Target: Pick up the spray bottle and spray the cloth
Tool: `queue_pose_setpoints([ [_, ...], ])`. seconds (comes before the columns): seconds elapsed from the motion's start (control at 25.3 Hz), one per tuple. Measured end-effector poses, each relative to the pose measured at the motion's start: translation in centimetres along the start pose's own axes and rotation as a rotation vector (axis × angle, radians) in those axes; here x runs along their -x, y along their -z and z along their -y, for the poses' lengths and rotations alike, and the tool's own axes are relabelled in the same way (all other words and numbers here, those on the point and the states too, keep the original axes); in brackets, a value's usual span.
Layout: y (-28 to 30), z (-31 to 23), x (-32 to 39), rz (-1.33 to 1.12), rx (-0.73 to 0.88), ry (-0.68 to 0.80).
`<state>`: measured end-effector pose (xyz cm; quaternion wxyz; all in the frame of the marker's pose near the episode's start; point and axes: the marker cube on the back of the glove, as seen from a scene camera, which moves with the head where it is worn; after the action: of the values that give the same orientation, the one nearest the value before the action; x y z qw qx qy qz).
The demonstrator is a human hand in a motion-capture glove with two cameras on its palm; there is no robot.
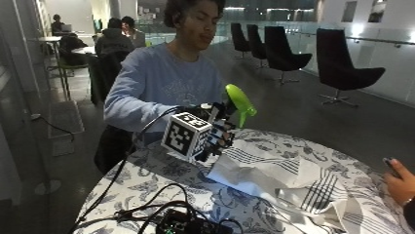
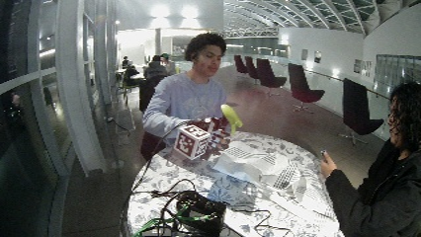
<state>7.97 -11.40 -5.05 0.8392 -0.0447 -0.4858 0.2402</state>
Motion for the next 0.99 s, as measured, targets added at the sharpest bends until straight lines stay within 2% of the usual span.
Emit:
queue_pose_setpoints([
  [0.36, -2.9, 2.6, 0.3, 0.023, 0.077, -0.067],
  [0.99, -5.2, 2.4, -1.4, 0.070, 0.127, -0.142],
])
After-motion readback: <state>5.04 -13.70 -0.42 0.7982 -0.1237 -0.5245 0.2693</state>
